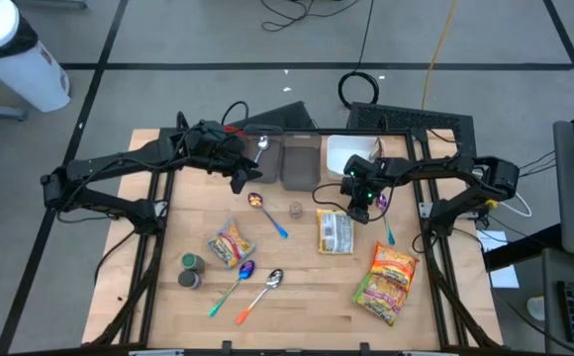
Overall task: Pick & Place Food Item
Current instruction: Put the yellow noodle pack into the right black bin
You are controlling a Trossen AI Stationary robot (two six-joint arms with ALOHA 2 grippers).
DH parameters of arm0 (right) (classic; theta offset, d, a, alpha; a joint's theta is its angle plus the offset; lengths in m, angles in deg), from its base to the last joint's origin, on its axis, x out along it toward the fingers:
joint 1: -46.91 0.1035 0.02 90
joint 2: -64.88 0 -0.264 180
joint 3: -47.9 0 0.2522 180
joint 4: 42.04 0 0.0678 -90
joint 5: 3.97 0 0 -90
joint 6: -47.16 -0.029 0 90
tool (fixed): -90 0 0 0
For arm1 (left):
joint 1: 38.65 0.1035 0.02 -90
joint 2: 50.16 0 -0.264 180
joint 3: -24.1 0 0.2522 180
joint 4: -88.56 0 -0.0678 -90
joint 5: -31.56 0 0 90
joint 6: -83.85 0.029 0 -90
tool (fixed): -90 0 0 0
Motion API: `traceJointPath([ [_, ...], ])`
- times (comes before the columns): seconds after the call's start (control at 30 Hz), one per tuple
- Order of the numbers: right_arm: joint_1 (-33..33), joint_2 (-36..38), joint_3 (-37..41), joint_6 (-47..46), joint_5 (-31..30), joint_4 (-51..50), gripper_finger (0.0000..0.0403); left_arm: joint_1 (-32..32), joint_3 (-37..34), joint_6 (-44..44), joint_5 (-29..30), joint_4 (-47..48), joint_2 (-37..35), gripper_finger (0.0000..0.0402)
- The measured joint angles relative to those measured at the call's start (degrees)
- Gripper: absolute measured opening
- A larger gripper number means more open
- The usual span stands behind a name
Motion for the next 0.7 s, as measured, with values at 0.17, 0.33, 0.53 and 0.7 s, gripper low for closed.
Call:
traceJointPath([
  [0.17, 1.0, -1.8, 0.0, 0.2, 0.1, -0.2, 0.0049, 0.0, 0.0, -0.4, 0.0, 0.0, 0.0, 0.0191],
  [0.33, 2.1, -3.4, 0.0, 0.0, 0.1, 0.5, 0.0032, 0.0, 0.0, -0.6, -0.1, 0.0, 0.0, 0.0191],
  [0.53, 1.9, -3.5, 0.0, -0.5, 0.1, 0.8, 0.0004, 0.0, 0.0, -0.8, -0.1, 0.0, 0.0, 0.0191],
  [0.7, 1.9, -3.3, 0.0, -2.4, 0.0, 1.3, 0.0001, 0.0, 0.0, -0.6, -0.1, 0.0, 0.0, 0.0191],
])
